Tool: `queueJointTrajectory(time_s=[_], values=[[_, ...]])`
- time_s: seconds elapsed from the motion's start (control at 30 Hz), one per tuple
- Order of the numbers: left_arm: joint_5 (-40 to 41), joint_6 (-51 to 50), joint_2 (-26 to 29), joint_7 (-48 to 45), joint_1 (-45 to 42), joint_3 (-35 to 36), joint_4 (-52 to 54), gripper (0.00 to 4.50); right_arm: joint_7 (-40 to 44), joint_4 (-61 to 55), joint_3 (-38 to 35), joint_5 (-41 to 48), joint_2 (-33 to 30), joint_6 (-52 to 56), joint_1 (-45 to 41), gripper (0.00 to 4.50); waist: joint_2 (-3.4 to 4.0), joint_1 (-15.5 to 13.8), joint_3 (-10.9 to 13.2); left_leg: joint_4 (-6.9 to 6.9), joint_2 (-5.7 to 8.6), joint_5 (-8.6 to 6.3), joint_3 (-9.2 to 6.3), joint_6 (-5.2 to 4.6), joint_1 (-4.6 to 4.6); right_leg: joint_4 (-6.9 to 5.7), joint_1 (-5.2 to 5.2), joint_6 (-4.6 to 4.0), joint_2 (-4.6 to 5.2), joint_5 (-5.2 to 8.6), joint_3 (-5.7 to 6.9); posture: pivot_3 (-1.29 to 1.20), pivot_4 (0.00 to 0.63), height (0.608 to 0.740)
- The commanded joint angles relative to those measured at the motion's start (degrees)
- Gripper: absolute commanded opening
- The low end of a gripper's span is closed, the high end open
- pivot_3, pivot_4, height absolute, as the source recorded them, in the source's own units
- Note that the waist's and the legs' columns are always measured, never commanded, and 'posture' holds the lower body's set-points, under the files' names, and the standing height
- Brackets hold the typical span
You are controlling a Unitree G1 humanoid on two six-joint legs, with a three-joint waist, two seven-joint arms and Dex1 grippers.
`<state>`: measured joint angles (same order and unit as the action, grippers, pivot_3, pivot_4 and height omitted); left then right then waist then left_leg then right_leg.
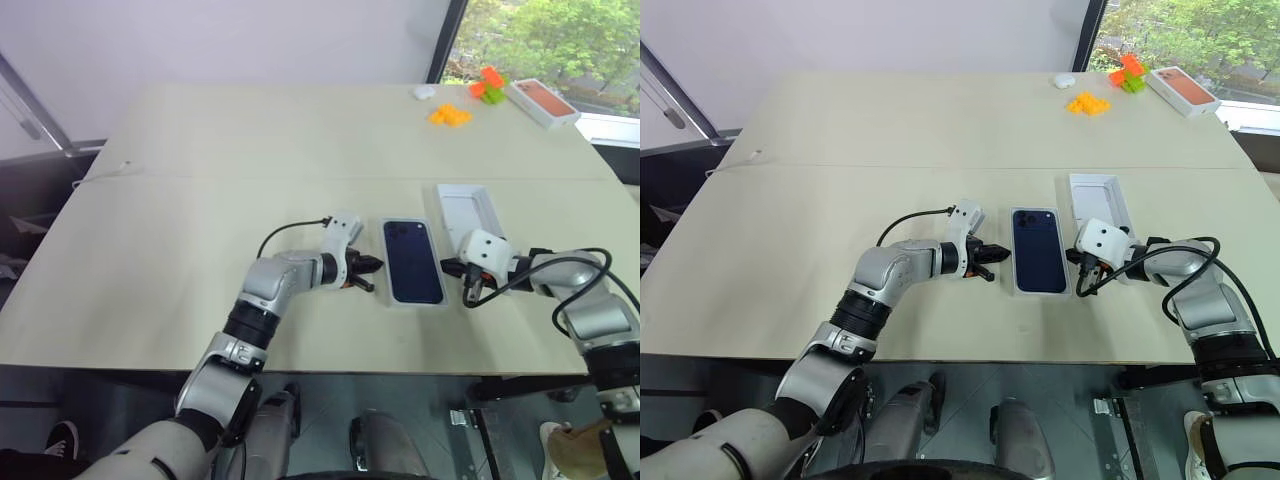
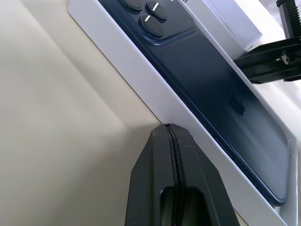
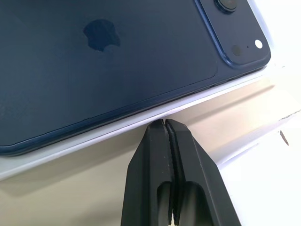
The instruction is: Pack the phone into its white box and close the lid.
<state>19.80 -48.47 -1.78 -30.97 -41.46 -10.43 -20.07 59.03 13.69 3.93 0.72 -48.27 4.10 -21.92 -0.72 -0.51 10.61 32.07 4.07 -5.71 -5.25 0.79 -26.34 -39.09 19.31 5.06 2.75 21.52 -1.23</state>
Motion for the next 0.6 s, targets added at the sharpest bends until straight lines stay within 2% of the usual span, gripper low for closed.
queueJointTrajectory(time_s=[0.03, 0.33, 0.43, 0.5, 0.6], values=[[0.39, 0.41, -0.87, -0.99, -1.18, -0.29, 2.59, 0.01, 1.2, -1.62, 0.39, 0.51, 0.09, -0.09, -0.69, 0.06, 0.0, -0.02, 0.0, 0.0, 0.0, 0.0, 0.0, 0.0, 0.0, 0.0, 0.0, 0.0, 0.0, 0.0, 0.0, 0.0, 0.15, 0.74], [2.26, -3.02, 3.96, -2.28, 0.16, 1.9, 11.47, 0.01, 3.77, -3.34, -2.07, 0.82, -4.58, 0.66, -2.29, 0.06, 0.11, 0.01, 0.06, -0.03, 0.0, 0.0, 0.01, 0.0, -0.02, 0.0, 0.05, 0.0, 0.0, 0.0, -0.01, 0.0, 0.15, 0.74], [3.83, -5.11, 6.01, -2.02, 0.75, 3.32, 15.25, 0.01, 4.65, -4.91, -3.12, 2.37, -5.91, 2.99, -3.92, 0.06, 0.12, 0.14, 0.06, -0.03, -0.01, 0.0, 0.01, 0.0, -0.01, 0.0, 0.03, 0.01, -0.01, 0.0, -0.01, 0.0, 0.15, 0.74], [5.17, -6.2, 7.57, -1.82, 1.04, 5.69, 17.93, 0.01, 5.33, -6.34, -4.45, 5.65, -5.37, 9.28, -6.56, 0.06, 0.13, 0.29, 0.06, -0.03, -0.01, 0.0, 0.01, 0.0, -0.01, -0.01, 0.03, 0.0, -0.01, 0.0, -0.01, 0.0, 0.15, 0.74], [7.8, -6.78, 10.91, -3.45, 1.42, 8.68, 22.05, 1.36, 1.21, -7.06, -5.57, 7.2, -2.7, 15.86, -11.14, 1.38, 0.13, 0.67, 0.08, -0.02, -0.01, 0.0, 0.0, 0.0, -0.02, -0.02, 0.06, 0.0, -0.01, 0.0, -0.02, 0.0, 0.15, 0.74]])
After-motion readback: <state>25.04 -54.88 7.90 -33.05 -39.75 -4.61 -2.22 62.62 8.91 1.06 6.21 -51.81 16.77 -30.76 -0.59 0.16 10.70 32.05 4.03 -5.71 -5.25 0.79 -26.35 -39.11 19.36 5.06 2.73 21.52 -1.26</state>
